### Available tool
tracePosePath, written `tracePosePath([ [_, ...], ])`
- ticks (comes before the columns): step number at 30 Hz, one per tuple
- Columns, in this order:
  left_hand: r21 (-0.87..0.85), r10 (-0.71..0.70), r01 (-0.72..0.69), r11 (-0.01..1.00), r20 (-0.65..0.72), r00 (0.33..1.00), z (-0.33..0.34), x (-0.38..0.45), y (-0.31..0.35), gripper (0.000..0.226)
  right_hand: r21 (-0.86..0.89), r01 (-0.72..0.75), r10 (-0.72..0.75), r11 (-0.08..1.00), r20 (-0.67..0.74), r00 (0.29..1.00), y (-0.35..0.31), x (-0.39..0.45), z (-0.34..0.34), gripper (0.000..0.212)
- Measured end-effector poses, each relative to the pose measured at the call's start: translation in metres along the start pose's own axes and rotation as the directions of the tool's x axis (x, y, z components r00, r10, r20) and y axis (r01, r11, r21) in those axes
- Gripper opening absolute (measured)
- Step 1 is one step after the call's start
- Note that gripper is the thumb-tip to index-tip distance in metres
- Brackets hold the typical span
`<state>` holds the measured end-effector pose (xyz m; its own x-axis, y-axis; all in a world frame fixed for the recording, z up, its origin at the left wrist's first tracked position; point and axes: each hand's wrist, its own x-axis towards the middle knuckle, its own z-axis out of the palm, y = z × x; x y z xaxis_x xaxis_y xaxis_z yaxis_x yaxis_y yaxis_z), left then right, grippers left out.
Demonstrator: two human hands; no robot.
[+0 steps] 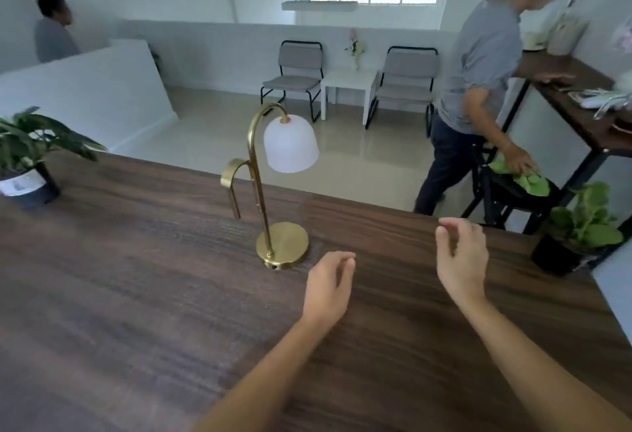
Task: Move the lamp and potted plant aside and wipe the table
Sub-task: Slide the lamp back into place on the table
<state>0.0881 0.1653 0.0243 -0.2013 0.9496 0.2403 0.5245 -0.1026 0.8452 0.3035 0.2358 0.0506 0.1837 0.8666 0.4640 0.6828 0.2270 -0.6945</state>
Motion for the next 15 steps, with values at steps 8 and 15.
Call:
tracePosePath([
  [8, 0.369, -0.235, 0.299, 0.88, -0.207, 0.95, -0.056, -0.013, -0.069, 0.074, 0.003, 0.065, -0.056, 0.998, 0.565, 0.823, -0.085, -0.018, 0.136, 0.02],
  [15, 0.584, -0.24, 0.282, 0.761, -0.151, 0.959, -0.043, -0.008, -0.087, 0.082, -0.122, 0.167, -0.005, 0.978, 0.794, 0.608, -0.117, -0.003, 0.213, 0.045],
])
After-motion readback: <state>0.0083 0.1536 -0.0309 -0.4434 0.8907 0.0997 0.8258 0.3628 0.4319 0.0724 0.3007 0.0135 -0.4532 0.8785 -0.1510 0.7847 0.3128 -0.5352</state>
